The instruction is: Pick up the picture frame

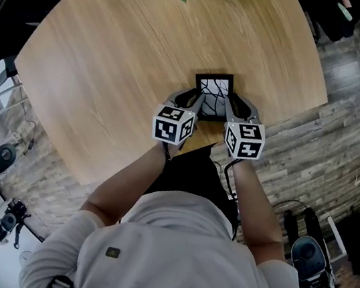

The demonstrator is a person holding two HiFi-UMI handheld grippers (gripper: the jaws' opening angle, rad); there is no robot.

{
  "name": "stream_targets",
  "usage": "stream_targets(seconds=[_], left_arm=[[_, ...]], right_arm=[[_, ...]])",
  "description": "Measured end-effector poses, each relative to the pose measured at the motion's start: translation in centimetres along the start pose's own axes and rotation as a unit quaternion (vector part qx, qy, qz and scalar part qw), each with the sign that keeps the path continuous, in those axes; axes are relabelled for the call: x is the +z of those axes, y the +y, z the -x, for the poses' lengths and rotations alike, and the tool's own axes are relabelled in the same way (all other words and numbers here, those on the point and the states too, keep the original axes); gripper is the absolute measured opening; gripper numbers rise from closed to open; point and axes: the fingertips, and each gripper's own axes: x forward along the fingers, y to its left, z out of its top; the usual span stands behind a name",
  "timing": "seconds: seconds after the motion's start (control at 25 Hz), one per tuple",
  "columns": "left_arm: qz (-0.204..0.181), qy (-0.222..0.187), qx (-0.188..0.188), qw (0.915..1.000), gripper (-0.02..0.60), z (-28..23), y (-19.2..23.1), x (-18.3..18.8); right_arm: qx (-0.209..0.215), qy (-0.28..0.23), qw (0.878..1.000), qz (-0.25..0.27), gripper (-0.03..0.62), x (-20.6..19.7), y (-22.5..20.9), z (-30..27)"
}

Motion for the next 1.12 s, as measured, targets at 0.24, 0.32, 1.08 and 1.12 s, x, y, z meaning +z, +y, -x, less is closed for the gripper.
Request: stream_targets(seconds=[0.24, 0.32, 1.08, 1.12], left_arm=[[-0.011, -0.032, -0.001, 0.9994, 0.095, 2.9, -2.3, 1.4], [-0.018, -0.049, -0.001, 0.9987, 0.095, 3.9, -3.2, 2.3], [-0.102, -0.239, -0.028, 0.9652, 0.083, 20.5, -18.0, 10.4], [-0.107, -0.248, -0.029, 0.9625, 0.083, 21.5, -18.8, 10.5]], right_arm=[[-0.001, -0.030, 1.000, -0.004, 0.087, 1.4, 0.9, 3.3], [-0.004, -0.048, 0.999, -0.002, 0.087, 2.4, 1.1, 4.4], [-0.032, -0.243, 0.968, 0.050, 0.086, 11.8, 6.2, 25.4], [-0.033, -0.253, 0.966, 0.051, 0.086, 12.0, 6.5, 26.6]])
